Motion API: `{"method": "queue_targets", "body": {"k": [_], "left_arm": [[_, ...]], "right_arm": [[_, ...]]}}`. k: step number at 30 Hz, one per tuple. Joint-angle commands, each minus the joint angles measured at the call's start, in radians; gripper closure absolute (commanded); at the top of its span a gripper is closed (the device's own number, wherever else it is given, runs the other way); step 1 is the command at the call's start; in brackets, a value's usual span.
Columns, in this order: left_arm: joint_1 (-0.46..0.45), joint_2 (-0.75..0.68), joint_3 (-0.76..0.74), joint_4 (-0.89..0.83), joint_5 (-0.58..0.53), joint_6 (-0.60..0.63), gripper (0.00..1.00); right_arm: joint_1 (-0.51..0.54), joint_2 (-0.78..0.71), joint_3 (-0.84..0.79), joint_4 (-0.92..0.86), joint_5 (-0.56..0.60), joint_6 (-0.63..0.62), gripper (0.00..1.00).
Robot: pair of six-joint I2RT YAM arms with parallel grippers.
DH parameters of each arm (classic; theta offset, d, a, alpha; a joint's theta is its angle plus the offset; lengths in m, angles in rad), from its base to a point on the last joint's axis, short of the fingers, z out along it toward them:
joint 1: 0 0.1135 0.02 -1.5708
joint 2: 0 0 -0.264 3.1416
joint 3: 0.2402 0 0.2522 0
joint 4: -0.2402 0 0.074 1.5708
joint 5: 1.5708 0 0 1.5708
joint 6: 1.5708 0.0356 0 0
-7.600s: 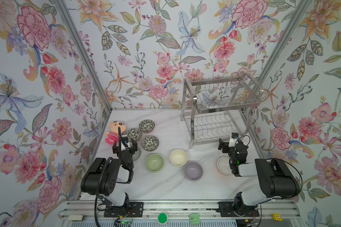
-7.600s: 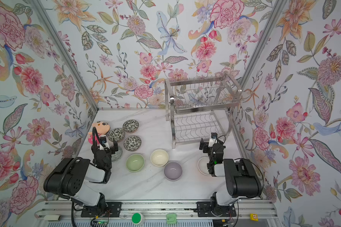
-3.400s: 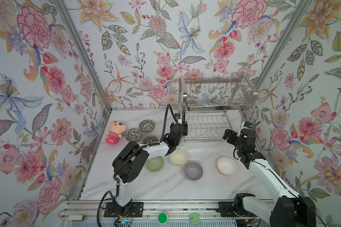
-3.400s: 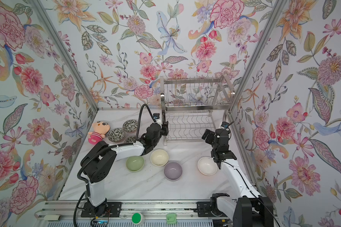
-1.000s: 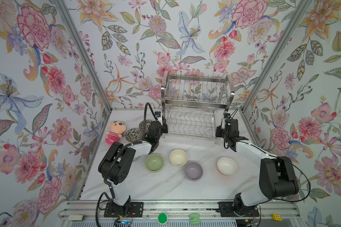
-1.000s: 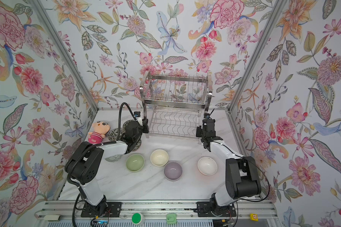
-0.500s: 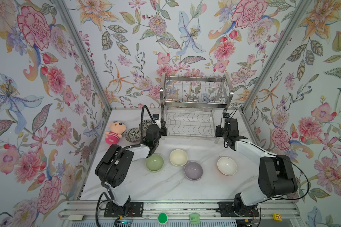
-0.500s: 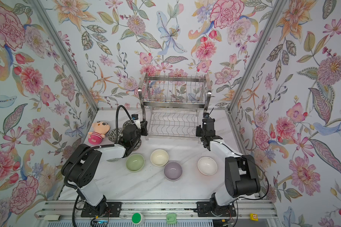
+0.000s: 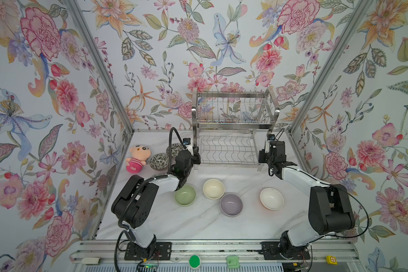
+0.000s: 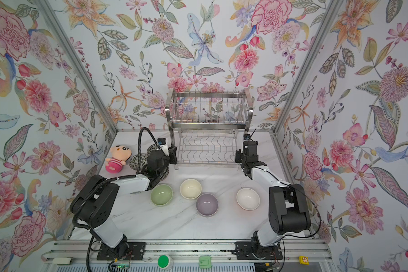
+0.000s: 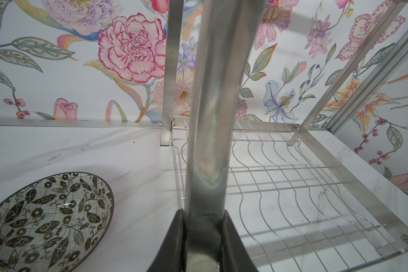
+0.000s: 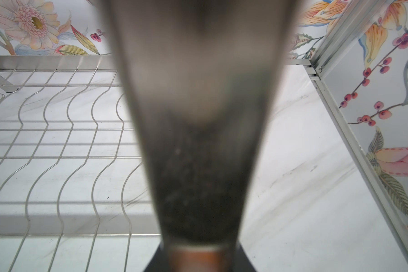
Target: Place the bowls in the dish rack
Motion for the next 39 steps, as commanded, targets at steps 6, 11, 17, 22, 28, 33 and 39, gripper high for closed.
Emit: {"method": "queue_targets", "body": {"k": [6, 11, 17, 22, 28, 33, 39], "left_arm": [[-0.004, -0.042, -0.003, -0.087, -0.044, -0.106, 0.62], [-0.004, -0.066, -0.007, -0.111, -0.052, -0.089, 0.49], [-0.005, -0.092, -0.012, -0.144, -0.056, -0.068, 0.30], [-0.008, -0.129, -0.036, -0.166, -0.043, -0.061, 0.10], [-0.021, -0.218, -0.071, -0.217, -0.075, -0.016, 0.01], [-0.032, -0.280, -0.097, -0.279, -0.104, 0.028, 0.01], [-0.072, -0.351, -0.106, -0.379, -0.169, 0.102, 0.01]], "right_arm": [[-0.026, -0.007, 0.008, -0.016, 0.017, 0.107, 0.81], [-0.026, -0.020, 0.014, -0.028, 0.012, 0.116, 0.70], [-0.022, -0.058, 0.001, -0.041, -0.001, 0.134, 0.48], [-0.011, -0.103, -0.017, -0.058, 0.003, 0.141, 0.31], [0.010, -0.160, -0.036, -0.088, 0.014, 0.145, 0.01], [0.043, -0.201, -0.054, -0.126, 0.033, 0.154, 0.01], [0.103, -0.252, -0.093, -0.166, 0.068, 0.157, 0.01]]}}
